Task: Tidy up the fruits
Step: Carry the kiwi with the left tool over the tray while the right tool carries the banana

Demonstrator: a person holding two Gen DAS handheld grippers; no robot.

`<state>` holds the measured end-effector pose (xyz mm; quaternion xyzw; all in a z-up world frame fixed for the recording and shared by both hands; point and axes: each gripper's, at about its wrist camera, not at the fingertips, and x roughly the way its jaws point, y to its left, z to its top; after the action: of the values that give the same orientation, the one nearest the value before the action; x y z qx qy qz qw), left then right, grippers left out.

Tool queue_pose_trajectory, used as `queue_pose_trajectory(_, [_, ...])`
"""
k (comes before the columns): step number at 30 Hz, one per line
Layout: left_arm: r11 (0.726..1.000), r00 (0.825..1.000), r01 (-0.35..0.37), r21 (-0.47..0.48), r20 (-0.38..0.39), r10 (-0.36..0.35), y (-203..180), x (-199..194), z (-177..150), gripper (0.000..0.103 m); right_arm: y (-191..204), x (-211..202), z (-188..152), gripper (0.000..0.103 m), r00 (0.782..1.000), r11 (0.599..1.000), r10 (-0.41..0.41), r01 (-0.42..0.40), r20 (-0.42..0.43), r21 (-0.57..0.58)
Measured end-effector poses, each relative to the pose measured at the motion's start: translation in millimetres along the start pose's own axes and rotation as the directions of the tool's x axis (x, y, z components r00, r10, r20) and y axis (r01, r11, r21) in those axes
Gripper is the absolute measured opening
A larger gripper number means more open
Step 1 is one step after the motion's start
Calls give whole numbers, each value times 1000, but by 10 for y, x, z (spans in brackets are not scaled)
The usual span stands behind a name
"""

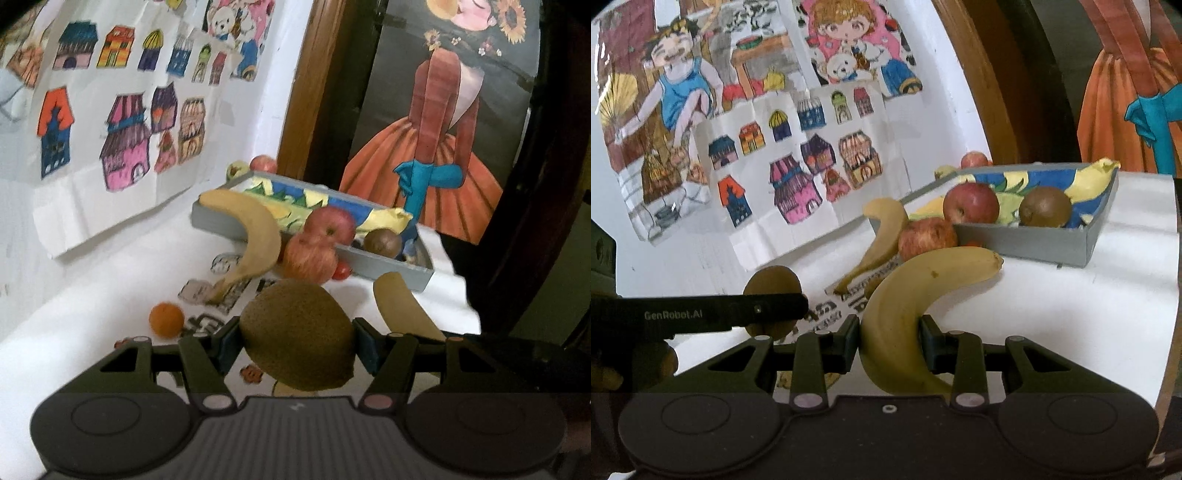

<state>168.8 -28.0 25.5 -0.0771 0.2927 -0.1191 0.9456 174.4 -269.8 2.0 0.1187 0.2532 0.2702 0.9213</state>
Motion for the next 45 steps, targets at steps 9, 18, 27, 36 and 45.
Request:
queue_pose_trajectory(9, [999,994,7,52,112,-13,-253,-202,537,67,-168,-219,360,37,996,999,-18,20,89,-26])
queue_pose_trajectory(18, [998,973,9,61,229,-23,-400,-113,1035,68,-272,-282,808,37,981,995,-66,79,184,-62])
queue_pose_trajectory(27, [999,961,-21,43,276,9,-289,435,1254,68,-500,-31,1081,37,976,988,-114,132,187,-86])
queue_pose_trajectory(36, [999,976,-26,24,218,20,-167,1106,1252,68,-796,408,1198,37,978,984,-141,155,151,-83])
queue_pose_trajectory(45, [1000,988,-31,3,152,30,-58,1595,1194,68,-1032,782,1123,37,986,984,-146,153,76,-88])
